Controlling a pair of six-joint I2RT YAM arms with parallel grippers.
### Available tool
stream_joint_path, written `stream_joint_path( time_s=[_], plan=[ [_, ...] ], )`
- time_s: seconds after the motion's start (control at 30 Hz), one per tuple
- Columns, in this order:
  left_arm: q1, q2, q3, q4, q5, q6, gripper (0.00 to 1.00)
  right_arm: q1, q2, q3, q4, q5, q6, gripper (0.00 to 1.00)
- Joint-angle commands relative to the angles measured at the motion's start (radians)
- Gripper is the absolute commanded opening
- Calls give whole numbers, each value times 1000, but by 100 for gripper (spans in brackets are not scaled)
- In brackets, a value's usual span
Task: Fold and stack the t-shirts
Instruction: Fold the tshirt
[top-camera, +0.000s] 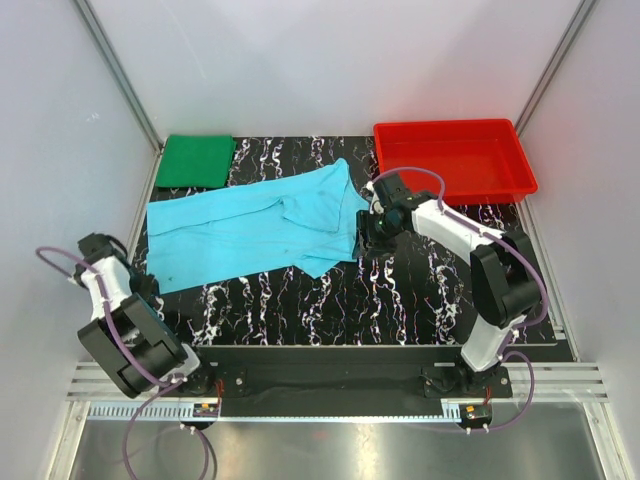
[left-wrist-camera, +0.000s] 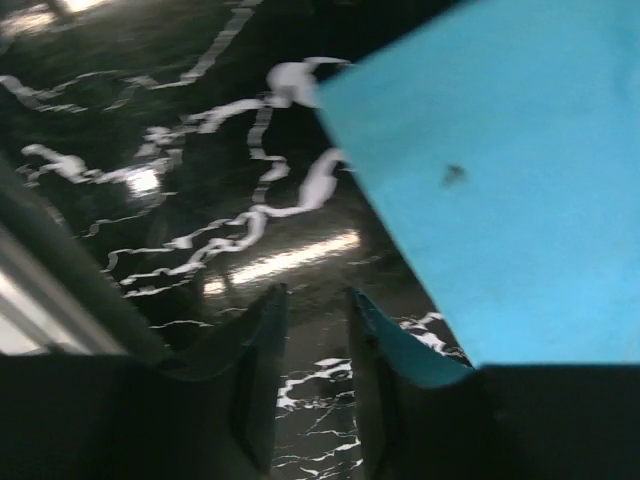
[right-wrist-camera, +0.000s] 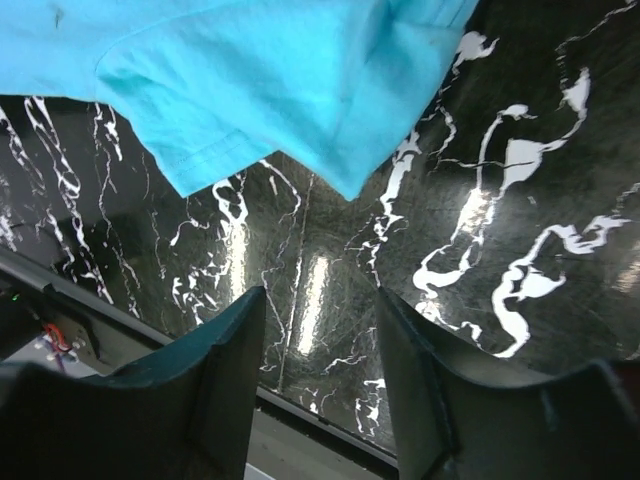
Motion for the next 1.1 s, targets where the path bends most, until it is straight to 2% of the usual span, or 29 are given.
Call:
stream_joint_path(
  time_s=[0.0,0.03,0.07,0.33,0.5,0.77,1.07],
  plan=[
    [78,-38,-30,38,45,31,31,1,-6,-6,126,-91,-4,53],
    [78,-37,-30,44,31,33,29,1,-6,-6,126,-96,-3,52],
    [81,-34,-30,52,-40,30,28,2,-3,-6,123,-102,3,51],
    [115,66,38,118,-159,74,27,1,0,-28,129,-145,34,48],
    [118,131,62,187,-119,99,32,2,6,-48,136,-150,42,48],
    [118,213,47,262,-70,111,35,1,9,-69,149,-161,63,48],
    [113,180,5,308,-21,92,39,2,11,-74,151,-161,71,47]
  ],
)
